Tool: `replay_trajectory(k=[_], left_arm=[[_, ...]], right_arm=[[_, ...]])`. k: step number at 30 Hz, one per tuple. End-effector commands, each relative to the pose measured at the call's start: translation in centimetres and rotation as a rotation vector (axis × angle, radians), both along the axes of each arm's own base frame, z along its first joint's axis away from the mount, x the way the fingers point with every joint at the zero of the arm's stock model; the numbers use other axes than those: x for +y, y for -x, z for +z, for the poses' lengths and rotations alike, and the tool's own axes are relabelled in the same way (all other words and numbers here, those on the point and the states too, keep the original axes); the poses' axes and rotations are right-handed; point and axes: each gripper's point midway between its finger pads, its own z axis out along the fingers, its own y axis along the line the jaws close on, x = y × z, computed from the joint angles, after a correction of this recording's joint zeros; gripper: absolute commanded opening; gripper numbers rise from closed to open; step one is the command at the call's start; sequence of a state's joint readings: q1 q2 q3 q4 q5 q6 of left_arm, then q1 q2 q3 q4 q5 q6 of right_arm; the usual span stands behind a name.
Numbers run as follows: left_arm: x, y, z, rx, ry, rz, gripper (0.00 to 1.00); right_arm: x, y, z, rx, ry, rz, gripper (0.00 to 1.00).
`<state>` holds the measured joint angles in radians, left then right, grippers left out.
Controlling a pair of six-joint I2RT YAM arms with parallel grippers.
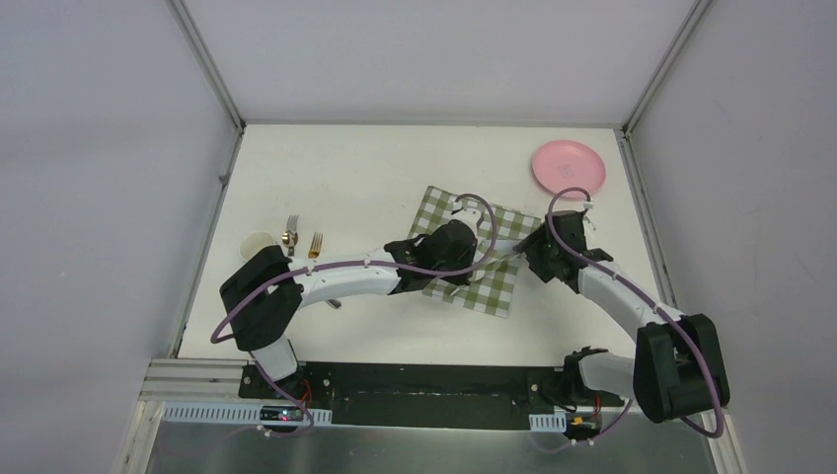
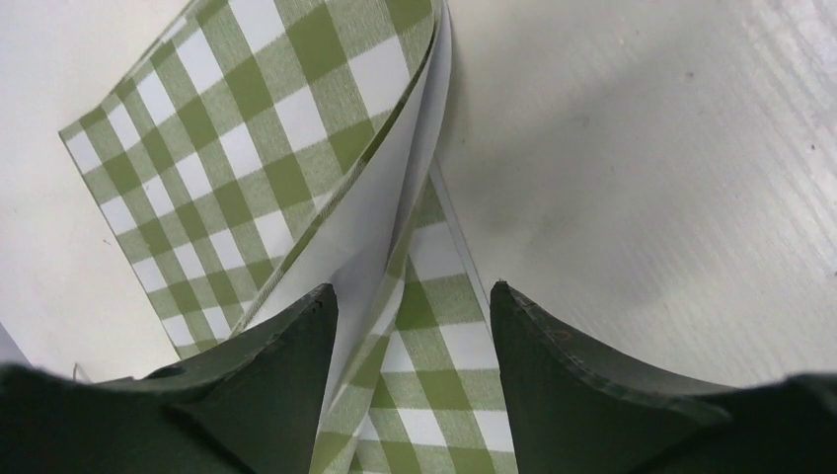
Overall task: Set the dinner table for one person
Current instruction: Flatten out the napkin at the center of the board.
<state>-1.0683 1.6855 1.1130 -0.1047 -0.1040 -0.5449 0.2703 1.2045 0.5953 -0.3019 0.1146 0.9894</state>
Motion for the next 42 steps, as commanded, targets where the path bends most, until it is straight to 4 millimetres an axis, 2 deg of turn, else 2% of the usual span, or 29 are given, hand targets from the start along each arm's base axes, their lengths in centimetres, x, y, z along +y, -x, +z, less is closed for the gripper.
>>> replay_trajectory(k=[1,15,24,30,40,42], left_arm=[[-0.5,0.3,3.0,-0.033,0.080,0.000,0.00],[-0.6,0.5,2.9,-0.032,0.080,-0.001,0.00],[-0.4,0.3,3.3,-0.044,0.083,0.005,0.00],[-0.5,0.3,3.4,-0.043,0.085,0.004,0.00],[0.0,0.2,4.8,-0.068,0.097,0.013,0.00],[0.0,0.1,5.1,-0.075,0.096,0.014,0.00]], right_arm=[[0.1,-3.4,2.5,-0.101,-0.035,-0.022,0.62],[0.2,-6.1,2.9,-0.116,-0.074,-0.045,0.62],[0.6,-6.0,2.1,-0.097,-0.095,-0.032,0.62],[0.4,-5.4,1.3,-0.084,-0.090,-0.035,0.44],[0.7,-5.0,0.4,-0.060,-0.096,-0.025,0.44],[0.6,-5.1,0.5,-0.064,-0.096,-0.026,0.40]])
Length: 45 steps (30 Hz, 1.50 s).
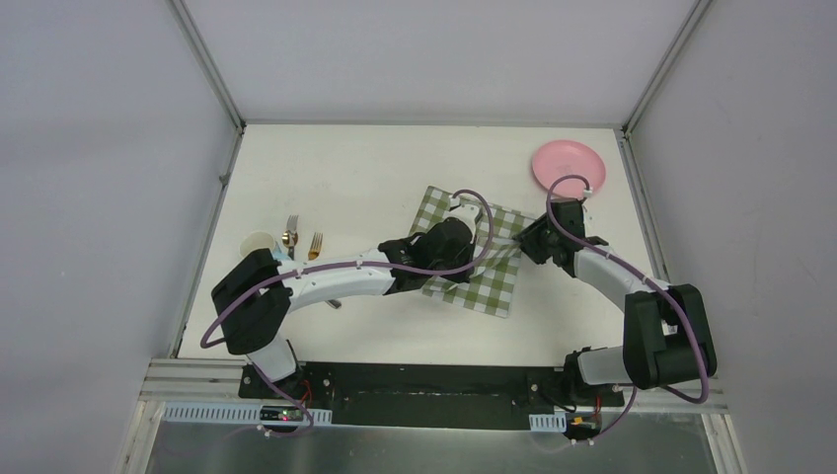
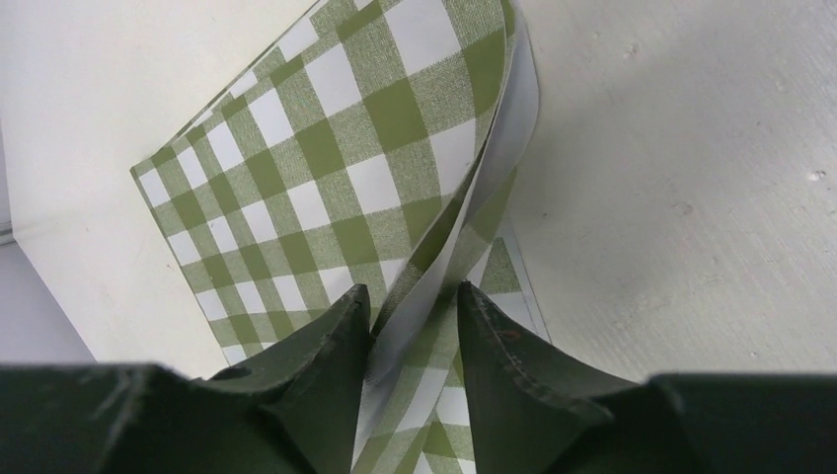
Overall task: Set the dinner table for one person
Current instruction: Flatten out the napkin at the center of the board.
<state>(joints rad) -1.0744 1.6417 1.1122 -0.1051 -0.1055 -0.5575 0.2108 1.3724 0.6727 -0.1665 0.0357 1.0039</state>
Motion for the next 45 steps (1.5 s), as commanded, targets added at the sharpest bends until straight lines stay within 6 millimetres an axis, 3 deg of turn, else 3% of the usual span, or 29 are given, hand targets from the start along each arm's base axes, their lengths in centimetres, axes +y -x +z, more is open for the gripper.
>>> replay_trajectory(k=[1,3,5,9,16,22,30,35,45], left_arm=[[0.1,-0.2,3.3,-0.064,0.055,0.012,0.00],[0.0,-0.2,3.4,-0.064,0.056,0.009,0.00],[-0.1,-0.2,3.5,-0.064,0.058,0.006,0.00],[-0.2,0.0,3.9,-0.061,0.070,0.000,0.00],[-0.2,0.3,5.3,-0.076,0.094,0.000,0.00],[0.6,0.0,7.3,-0.115,0.116,0.032,0.00],[1.4,0.2,9.8,-0.152,0.132,0.058,0.00],[2.1,0.3,10.6,-0.167,0.131,0.091,0.00],[6.1,-0.7,11.7,-0.205,0.055,0.233,0.00]], right_arm=[[0.1,-0.7,0.5,-0.036,-0.016,-0.006,0.35],[0.1,-0.8,0.5,-0.037,-0.019,-0.004,0.22],[0.2,-0.9,0.5,-0.038,-0.020,-0.003,0.00],[0.3,-1.3,0.9,-0.050,-0.016,0.004,0.00],[1.0,-3.5,3.8,-0.110,-0.008,0.050,0.00],[3.2,-5.2,5.9,-0.154,-0.040,0.143,0.00],[6.8,-6.9,9.1,-0.213,-0.041,0.268,0.00],[10.1,-7.5,10.7,-0.232,-0.041,0.373,0.00],[15.4,-7.4,13.6,-0.278,-0.030,0.500,0.00]])
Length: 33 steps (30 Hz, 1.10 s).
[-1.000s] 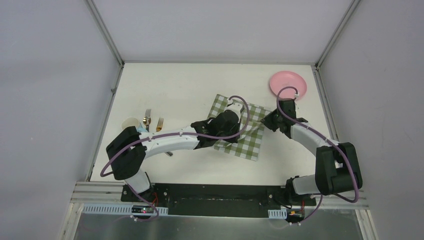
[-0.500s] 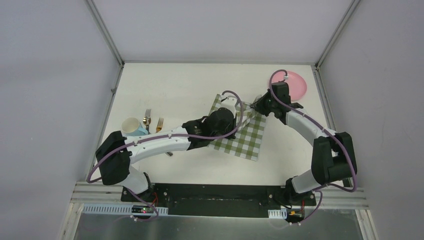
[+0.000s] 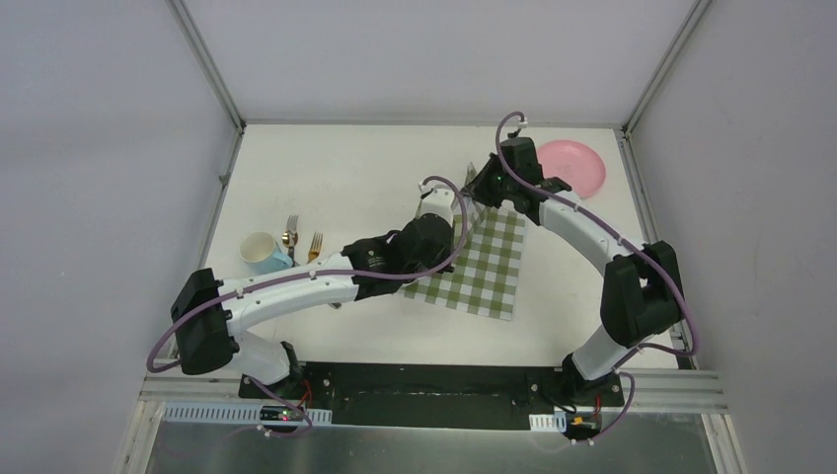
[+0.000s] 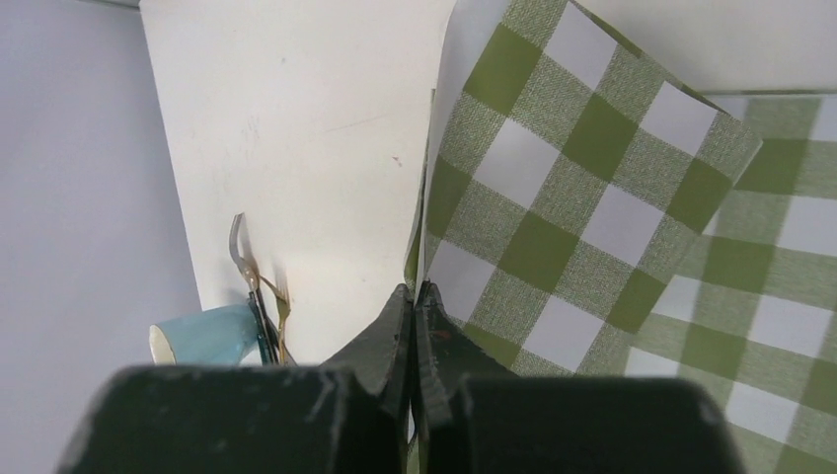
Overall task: Set the dinner table for one person
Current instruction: Flatten out the napkin at the center of the board.
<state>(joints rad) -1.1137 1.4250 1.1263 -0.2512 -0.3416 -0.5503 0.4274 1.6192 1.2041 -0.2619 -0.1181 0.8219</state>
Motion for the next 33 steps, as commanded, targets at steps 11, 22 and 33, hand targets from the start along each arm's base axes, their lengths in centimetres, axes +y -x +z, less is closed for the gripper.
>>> replay_trajectory(k=[11,22,33], left_arm=[[7.3,-0.7,6.4,-0.120,-0.010,0.226,0.00],[12.7,-0.5,7.1,-0.148,-0.083,0.372,0.00],[14.8,-0.3,6.9,-0.145,-0.131,0.435,0.00]], right_arm=[[6.7,-0.7,8.8,-0.176,0.006,0.167,0.00],[12.6,0.5,10.6,-0.198,0.001,0.316,0.00],[19.5,3.4,11.5,-0.219,-0.052,0.532,0.00]])
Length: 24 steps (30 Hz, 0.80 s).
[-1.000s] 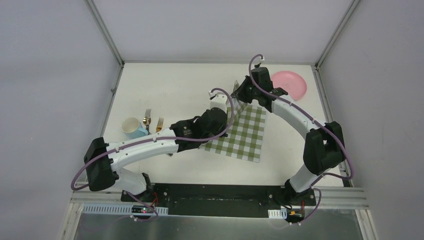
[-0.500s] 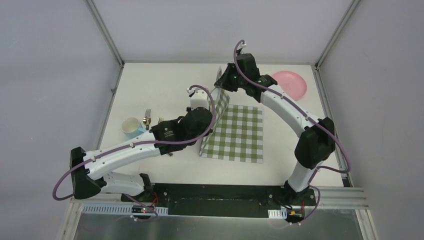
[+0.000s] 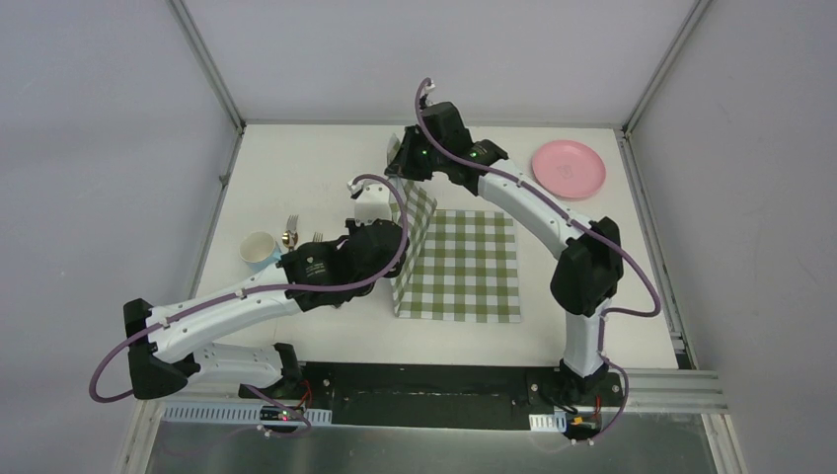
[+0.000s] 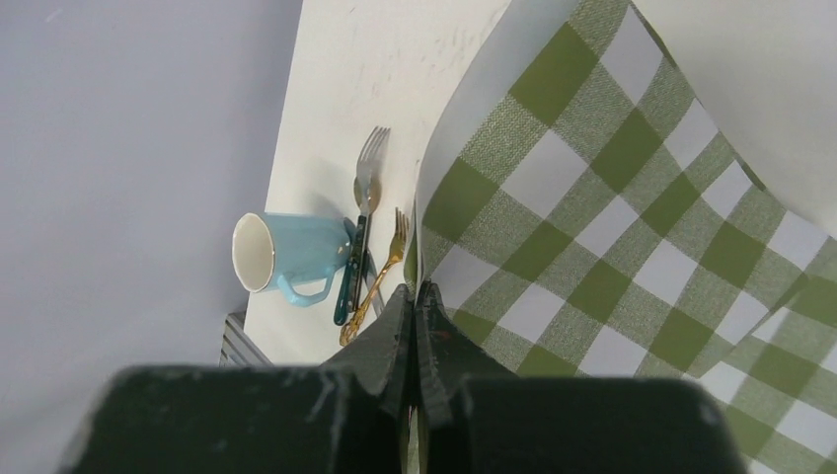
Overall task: Set the dinner table for one person
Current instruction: Flatten out the napkin at the center of the board.
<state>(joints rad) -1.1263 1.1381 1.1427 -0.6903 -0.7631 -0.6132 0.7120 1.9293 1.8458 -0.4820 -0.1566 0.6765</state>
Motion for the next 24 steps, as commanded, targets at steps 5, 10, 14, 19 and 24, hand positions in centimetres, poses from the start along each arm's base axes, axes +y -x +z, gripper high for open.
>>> replay_trajectory(k=[5,10,14,19,24], left_arm=[[1.6,-0.3,2.0,-0.034,0.004,0.083,0.00],[2.9,-0.2,1.6,-0.023,-0.040,0.130,0.00],[4.0,-0.1,1.3,-0.017,-0.071,0.174,0.00],[5.4,0.1,0.8,-0.004,-0.095,0.238,0.00],[7.4,0.5,0.6,-0.001,-0.133,0.304,0.00]], right_arm=[[5.3,3.6,3.4,-0.051,-0.063,0.226,0.00],[7.1,4.9,3.7,-0.049,-0.081,0.292,0.00],[8.4,5.9,3.8,-0.036,-0.107,0.354,0.00],[10.1,7.3,3.5,-0.012,-0.121,0.428,0.00],[11.2,8.6,3.2,0.003,-0.120,0.492,0.00]])
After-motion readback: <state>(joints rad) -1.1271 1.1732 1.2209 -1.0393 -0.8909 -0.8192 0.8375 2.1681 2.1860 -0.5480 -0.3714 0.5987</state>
